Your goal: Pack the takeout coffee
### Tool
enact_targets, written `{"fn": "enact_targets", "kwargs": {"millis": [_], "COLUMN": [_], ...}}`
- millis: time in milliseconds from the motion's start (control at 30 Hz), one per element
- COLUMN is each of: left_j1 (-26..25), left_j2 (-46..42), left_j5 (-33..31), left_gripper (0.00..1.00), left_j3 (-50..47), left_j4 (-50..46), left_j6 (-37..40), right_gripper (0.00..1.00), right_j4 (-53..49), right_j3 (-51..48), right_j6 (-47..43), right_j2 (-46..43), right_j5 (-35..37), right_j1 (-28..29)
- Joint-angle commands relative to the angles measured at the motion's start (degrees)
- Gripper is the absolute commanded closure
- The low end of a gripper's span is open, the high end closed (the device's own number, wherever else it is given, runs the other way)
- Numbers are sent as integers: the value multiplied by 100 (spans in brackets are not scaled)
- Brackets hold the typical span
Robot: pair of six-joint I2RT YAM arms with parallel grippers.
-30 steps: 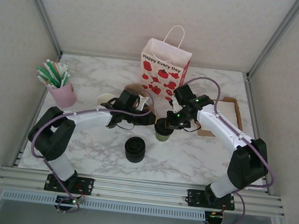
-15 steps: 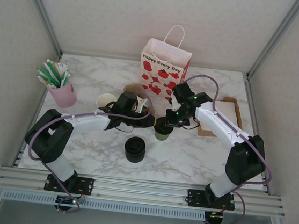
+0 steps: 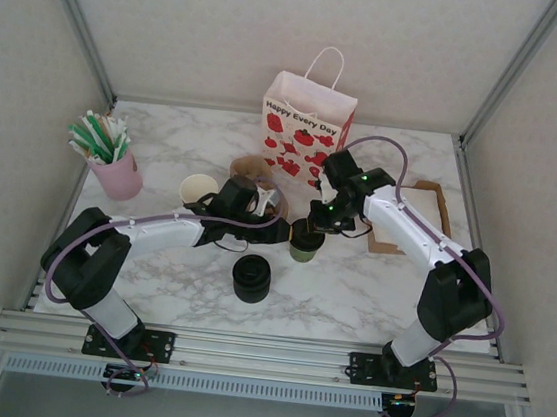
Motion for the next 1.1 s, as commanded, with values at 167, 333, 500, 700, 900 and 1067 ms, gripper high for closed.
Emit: {"fn": "enact_targets", "kwargs": {"millis": [167, 333, 500, 700, 900, 1067], "left_j1": [-76, -80, -80, -79, -83, -86], "left_j2": [-236, -434, -689, -1418, -2354, -3063], "left_j5": [-101, -254, -421, -841, -1468, -2222], "left_gripper": [51, 42, 30, 12, 1, 0], "left_j3": [300, 431, 588, 808, 999, 956], "left_j4": [-242, -464, -751, -1181, -1689, -1951], "left_j6": [26, 90, 167, 290, 494, 651], "right_gripper": [78, 68, 56, 36, 12, 1], "right_j4": [-211, -250, -271, -261, -443, -646], "right_j3": [60, 71, 3, -228, -440, -638], "right_j6": [-42, -9, 15, 110, 134, 203], "right_j2": [-370, -568, -876, -1544, -2347, -2724], "right_j5": [107, 157, 275, 471, 899, 1494], "right_j1": [5, -1, -3, -1, -2, -61]}}
